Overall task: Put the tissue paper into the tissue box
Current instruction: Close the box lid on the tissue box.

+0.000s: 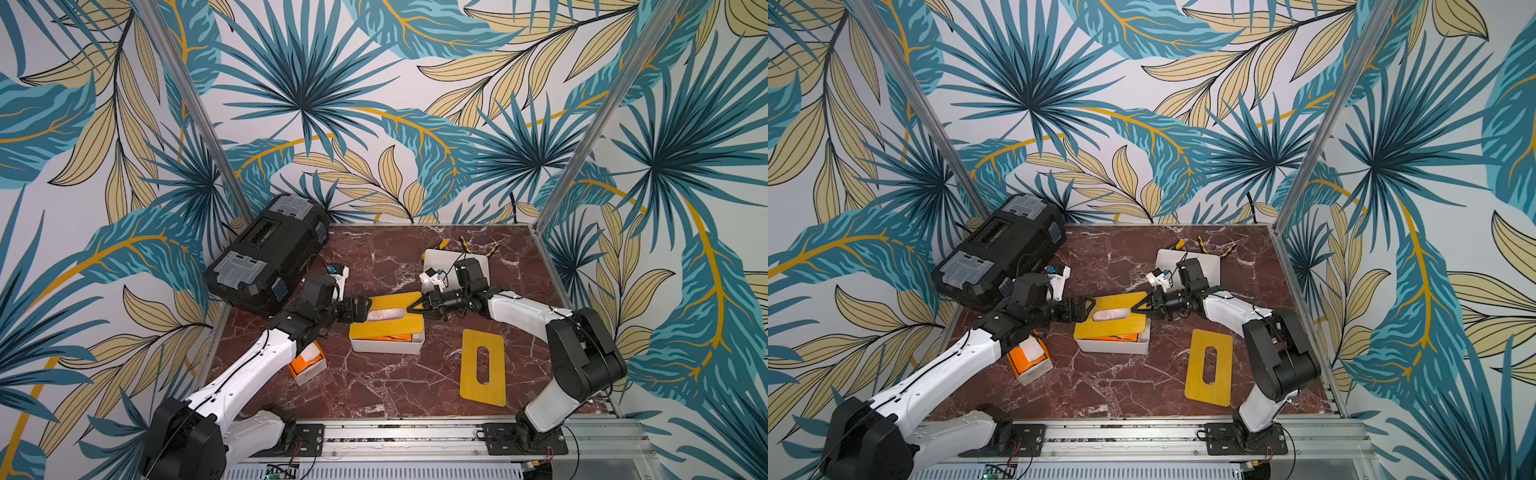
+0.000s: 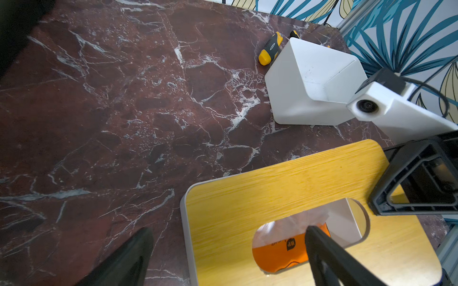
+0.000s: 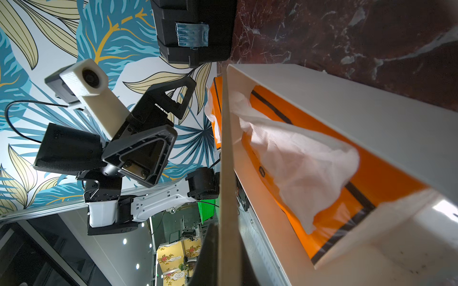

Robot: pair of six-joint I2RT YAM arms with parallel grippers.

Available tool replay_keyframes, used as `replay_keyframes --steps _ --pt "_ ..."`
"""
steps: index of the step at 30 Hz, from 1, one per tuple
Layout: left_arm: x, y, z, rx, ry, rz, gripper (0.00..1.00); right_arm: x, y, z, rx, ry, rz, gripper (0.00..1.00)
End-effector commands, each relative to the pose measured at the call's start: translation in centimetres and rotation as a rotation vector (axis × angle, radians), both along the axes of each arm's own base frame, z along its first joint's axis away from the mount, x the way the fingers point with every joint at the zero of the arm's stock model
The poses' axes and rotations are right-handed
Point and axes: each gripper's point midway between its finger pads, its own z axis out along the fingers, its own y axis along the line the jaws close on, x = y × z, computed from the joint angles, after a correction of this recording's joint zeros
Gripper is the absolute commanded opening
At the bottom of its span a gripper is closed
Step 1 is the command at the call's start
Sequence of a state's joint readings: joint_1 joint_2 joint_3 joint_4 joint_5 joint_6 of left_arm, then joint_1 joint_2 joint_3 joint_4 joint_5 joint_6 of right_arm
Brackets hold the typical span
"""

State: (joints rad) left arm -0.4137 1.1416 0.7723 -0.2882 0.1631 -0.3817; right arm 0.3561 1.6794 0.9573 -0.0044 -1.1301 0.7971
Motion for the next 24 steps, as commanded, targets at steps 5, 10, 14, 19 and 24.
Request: replay_keyframes --steps 5,10,14,19,24 --pt "0.3 -0.4 -0.9 -0.003 0.011 -0.026 1.00 0.1 0.4 -0.7 0.012 0.013 0.033 0.00" --pt "0.3 -0.6 -1.4 -0.002 0.030 -0.039 1.00 0.3 0.1 -0.9 0.008 0.013 0.025 0.00" --pt "0.3 -0.7 -1.5 0.000 0.039 -0.050 1.00 0.4 -0.3 -0.7 0.015 0.013 0.020 0.00" --pt "0.3 -0.7 -1.6 0.004 0.041 -0.049 1.00 0.2 -0.6 -0.7 0.020 0.014 0.023 0.00" --pt "0.4 -0.7 -1.8 0.004 0.047 -0.050 1.00 0.3 -0.5 -1.1 0.026 0.025 0.021 0.00"
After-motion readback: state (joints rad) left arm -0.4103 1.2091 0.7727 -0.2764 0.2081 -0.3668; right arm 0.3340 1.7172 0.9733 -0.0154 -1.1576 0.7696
